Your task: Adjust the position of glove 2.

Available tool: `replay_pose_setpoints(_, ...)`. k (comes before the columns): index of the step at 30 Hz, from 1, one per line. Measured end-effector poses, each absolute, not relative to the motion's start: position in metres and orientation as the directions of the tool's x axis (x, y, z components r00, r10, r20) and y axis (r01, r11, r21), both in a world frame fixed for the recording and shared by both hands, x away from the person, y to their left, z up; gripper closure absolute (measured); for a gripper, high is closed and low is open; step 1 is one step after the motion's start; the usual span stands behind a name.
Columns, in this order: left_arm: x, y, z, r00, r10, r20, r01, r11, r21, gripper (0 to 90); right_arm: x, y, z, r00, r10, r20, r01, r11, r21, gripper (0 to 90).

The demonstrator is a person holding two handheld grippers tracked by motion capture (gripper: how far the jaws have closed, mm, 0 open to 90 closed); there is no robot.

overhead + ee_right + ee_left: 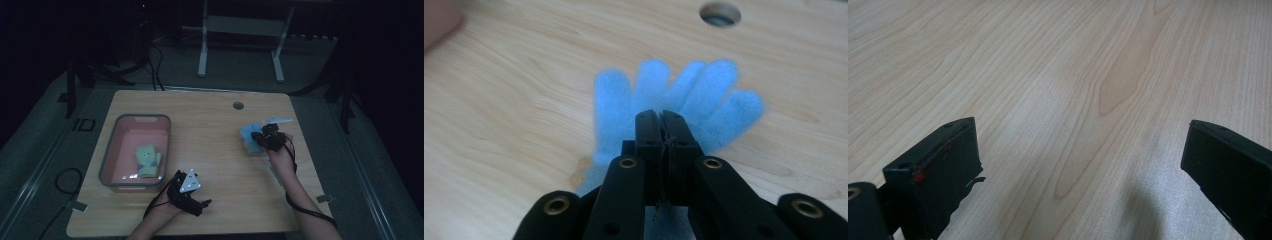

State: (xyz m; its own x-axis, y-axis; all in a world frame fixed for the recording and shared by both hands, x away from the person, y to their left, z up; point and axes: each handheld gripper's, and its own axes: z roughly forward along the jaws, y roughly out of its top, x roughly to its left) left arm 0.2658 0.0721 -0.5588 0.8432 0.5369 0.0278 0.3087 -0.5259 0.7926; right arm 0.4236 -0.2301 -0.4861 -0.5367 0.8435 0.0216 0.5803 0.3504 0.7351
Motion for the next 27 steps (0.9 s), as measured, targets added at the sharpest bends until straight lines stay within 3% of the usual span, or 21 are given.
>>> replay_pose_setpoints(15,0.266,0.074,-0.558,0.841,0.540,0.038,0.302,-0.525,0.796,2.8,0.357,-0.191,-0.457,-0.544,0.838,0.024,0.534,0.324,0.781,87.4)
replay_pose_setpoints(23,0.265,0.074,-0.558,0.839,0.543,0.043,0.297,-0.523,0.799,2.8,0.330,-0.173,-0.467,-0.557,0.829,0.048,0.536,0.315,0.783,87.4)
replay_pose_setpoints(27,0.264,0.073,-0.558,0.842,0.536,0.050,0.290,-0.530,0.796,2.8,0.321,-0.165,-0.488,-0.532,0.845,0.062,0.562,0.297,0.772,87.3)
